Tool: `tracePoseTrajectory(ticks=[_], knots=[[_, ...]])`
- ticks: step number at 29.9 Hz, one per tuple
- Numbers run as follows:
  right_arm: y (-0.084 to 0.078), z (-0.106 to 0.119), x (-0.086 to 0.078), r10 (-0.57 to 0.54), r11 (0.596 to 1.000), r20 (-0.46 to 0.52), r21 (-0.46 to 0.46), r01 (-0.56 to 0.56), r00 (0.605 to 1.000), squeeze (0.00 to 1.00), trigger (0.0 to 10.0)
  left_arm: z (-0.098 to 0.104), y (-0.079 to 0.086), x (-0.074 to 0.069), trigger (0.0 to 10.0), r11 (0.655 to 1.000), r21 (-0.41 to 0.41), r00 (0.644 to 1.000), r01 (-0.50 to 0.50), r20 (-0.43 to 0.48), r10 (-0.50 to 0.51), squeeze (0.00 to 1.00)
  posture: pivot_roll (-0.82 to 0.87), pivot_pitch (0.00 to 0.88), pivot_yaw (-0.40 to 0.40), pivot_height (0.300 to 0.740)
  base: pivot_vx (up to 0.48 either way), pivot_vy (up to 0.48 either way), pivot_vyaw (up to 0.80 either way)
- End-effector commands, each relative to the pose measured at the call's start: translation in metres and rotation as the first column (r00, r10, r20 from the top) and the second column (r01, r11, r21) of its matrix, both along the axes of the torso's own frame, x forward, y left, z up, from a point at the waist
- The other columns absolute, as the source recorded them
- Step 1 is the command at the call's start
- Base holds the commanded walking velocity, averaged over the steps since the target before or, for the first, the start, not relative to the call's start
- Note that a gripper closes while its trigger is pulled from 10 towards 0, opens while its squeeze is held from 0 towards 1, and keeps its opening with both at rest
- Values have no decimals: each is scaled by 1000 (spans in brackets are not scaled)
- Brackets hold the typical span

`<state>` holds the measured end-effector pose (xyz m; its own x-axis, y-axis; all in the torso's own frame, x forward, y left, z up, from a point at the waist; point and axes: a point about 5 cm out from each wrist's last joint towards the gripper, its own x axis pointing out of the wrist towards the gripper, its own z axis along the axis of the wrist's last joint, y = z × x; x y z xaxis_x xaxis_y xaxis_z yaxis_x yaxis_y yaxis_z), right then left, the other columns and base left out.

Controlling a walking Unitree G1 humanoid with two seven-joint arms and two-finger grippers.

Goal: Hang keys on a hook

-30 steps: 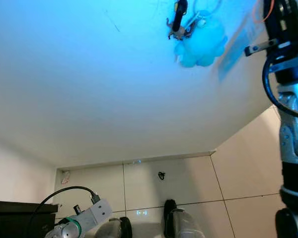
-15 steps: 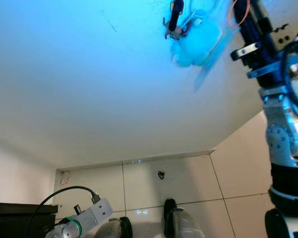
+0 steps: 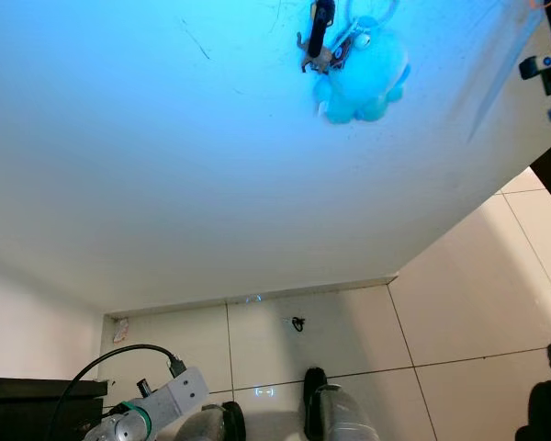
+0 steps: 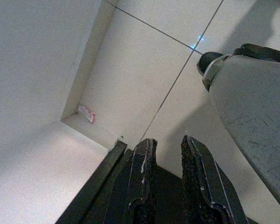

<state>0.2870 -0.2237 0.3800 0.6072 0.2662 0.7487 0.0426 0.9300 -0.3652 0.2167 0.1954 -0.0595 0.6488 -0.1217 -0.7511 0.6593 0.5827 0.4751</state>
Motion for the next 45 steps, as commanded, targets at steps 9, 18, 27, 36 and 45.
tracePoseTrajectory(ticks=[9,18,27,36,45], knots=[[19,-5,18,-52,993,-34,-104,48,998,0,10000,-9,5,-15,10000,1000,19,998,3,-60,-2,0,-172,230,105,740,0,0,0],[52,3,16,165,965,-6,-204,-162,986,0,10000,-10,4,-16,10000,1000,12,998,-20,-59,21,0,-162,229,94,740,0,0,0],[48,10,25,-8,961,26,-277,15,1000,0,10000,-10,3,-16,10000,1000,11,998,-14,-59,15,0,-169,225,92,740,0,0,0],[29,20,11,-113,929,124,-338,149,986,0,10000,-10,4,-17,10000,1000,13,998,-16,-60,17,0,-169,223,93,740,0,0,0],[29,33,-13,-214,763,302,-542,352,929,0,10000,-9,4,-16,10000,1000,22,998,11,-61,-10,0,-185,220,103,740,0,0,0]])
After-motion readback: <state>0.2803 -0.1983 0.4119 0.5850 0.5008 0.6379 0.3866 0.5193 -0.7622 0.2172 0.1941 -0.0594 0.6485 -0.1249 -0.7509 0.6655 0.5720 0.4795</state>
